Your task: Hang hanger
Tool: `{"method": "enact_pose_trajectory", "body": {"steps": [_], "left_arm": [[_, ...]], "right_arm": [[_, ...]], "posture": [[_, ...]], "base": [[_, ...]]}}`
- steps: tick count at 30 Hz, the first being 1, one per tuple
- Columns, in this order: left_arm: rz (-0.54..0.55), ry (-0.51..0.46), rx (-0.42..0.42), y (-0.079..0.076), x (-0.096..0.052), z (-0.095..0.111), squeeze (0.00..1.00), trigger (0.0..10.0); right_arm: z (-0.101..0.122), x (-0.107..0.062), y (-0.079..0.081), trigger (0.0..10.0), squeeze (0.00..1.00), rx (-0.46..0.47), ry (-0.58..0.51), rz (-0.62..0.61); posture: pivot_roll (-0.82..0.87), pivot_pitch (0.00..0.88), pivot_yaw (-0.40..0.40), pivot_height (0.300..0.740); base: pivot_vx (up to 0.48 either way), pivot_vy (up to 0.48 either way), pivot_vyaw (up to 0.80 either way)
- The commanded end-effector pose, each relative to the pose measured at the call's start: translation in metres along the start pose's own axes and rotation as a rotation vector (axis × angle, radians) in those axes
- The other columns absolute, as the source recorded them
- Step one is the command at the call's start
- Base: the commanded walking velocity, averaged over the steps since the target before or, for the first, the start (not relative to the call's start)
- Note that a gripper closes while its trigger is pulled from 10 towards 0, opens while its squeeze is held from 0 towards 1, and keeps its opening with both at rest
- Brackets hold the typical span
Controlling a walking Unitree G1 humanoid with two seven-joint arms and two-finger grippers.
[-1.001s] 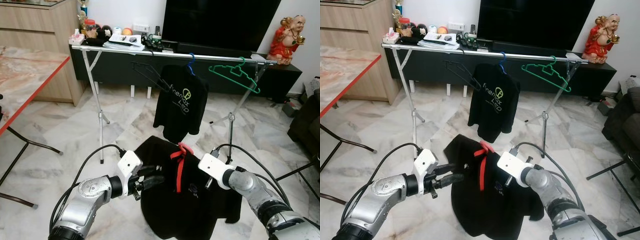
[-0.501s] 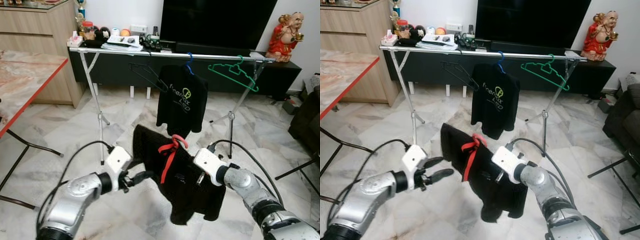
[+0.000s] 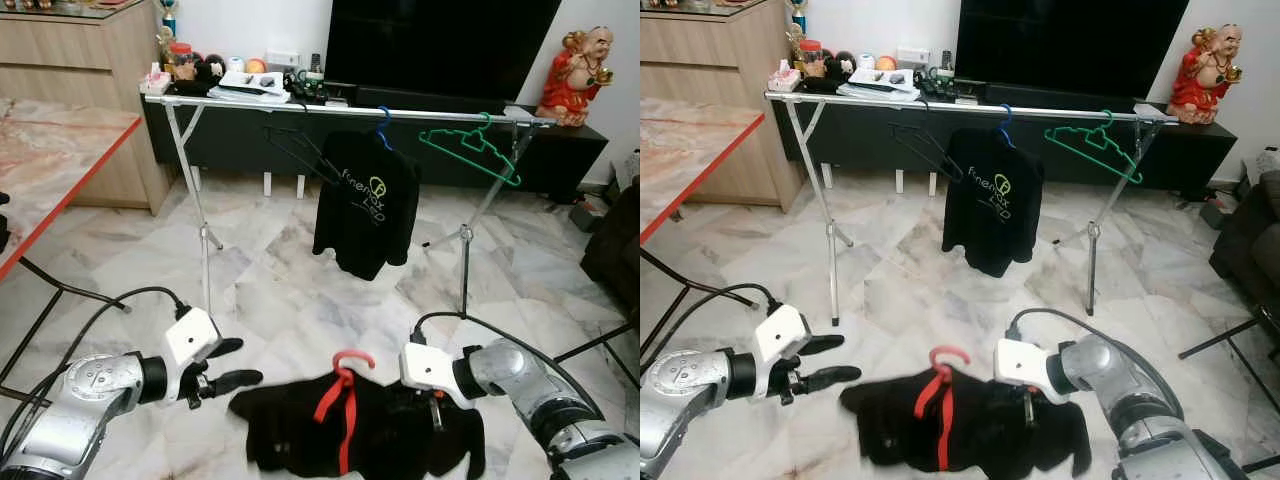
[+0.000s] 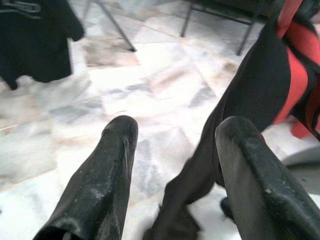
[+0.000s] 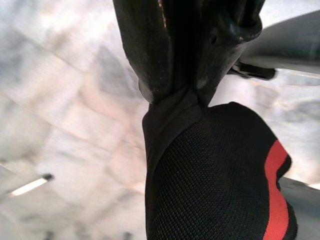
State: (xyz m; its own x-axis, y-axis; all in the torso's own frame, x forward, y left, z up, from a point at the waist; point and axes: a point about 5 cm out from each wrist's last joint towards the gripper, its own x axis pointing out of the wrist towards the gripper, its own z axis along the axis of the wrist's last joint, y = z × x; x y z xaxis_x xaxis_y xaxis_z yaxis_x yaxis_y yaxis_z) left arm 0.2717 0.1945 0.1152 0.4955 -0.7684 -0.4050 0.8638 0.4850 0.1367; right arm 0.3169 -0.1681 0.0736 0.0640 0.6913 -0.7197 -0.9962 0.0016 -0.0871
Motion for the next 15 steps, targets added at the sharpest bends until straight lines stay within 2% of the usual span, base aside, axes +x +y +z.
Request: {"method": "enact_pose_trajectory", "body": {"steps": [1,6,11,15], "left_arm": [[-0.058,0.009,0.007,-0.007,0.004,0.002,0.00,10.0],[-0.133,0.090,0.023,-0.015,0.007,-0.010,0.00,10.0],[-0.157,0.100,0.022,-0.020,0.009,-0.013,0.00,10.0],[-0.174,0.098,0.023,-0.023,0.019,-0.014,0.00,10.0]], "right_arm": [[0.009,-0.003,-0.006,0.0,0.00,-0.035,-0.025,-0.009],[0.014,0.001,-0.004,0.0,0.00,-0.082,-0.027,0.034],[0.022,0.000,-0.007,0.0,0.00,-0.113,-0.056,0.039],[0.033,0.000,-0.010,0.0,0.00,-0.158,-0.104,0.058]], "posture": [[0.12,0.000,-0.121,0.740],[0.13,0.000,-0.138,0.740],[0.12,0.000,-0.142,0.740],[0.11,0.000,-0.147,0.740]], "base": [[0.000,0.000,0.00],[0.000,0.000,0.00],[0.000,0.000,0.00],[0.000,0.000,0.00]]}}
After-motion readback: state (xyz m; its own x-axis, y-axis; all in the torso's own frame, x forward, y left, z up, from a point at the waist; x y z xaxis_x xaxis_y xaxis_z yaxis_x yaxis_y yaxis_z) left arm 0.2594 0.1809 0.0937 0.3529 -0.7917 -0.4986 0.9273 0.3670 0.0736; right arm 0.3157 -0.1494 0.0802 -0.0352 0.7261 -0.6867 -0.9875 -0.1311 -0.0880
